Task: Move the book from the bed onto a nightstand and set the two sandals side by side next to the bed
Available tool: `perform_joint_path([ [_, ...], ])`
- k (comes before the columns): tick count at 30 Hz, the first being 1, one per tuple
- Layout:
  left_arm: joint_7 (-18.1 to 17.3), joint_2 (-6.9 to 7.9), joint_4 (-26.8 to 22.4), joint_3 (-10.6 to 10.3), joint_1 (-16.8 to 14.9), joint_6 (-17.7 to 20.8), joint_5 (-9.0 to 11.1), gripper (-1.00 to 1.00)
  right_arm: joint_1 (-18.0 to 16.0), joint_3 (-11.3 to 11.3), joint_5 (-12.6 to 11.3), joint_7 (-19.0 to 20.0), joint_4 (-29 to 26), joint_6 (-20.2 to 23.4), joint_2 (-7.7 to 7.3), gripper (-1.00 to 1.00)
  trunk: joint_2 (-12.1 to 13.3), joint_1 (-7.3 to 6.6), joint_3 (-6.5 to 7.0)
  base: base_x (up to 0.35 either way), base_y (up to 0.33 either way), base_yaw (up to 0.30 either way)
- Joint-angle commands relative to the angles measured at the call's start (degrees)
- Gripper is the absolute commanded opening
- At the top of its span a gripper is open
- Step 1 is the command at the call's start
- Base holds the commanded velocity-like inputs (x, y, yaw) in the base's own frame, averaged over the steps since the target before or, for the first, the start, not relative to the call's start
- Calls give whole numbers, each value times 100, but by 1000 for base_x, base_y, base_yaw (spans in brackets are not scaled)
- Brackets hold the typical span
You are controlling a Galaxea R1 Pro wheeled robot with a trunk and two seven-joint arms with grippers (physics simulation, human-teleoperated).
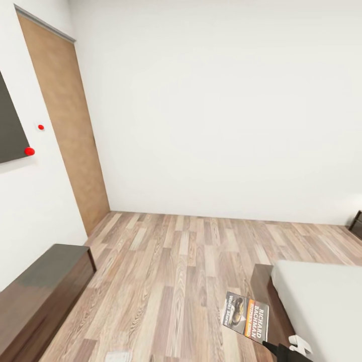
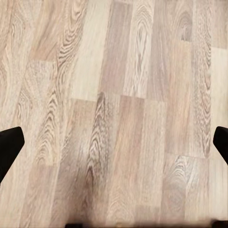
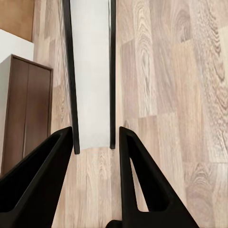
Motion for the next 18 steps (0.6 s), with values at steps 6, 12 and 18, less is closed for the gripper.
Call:
perform_joint_path([
  [6, -12, 1, 10, -44, -6, -22, 57, 100, -3, -62, -17, 9, -3, 62, 5, -100, -8, 4, -10, 263, 0, 0],
  [12, -12, -7, 8, -44, -6, -22, 59, 100, -3, -60, -17, 9, -3, 62, 6, -100, -8, 4, -10, 262, 0, 0],
  [18, -12, -8, 8, -44, -6, -22, 59, 100, -5, -61, -17, 8, -3, 62, 6, -100, -8, 4, -10, 260, 0, 0],
])
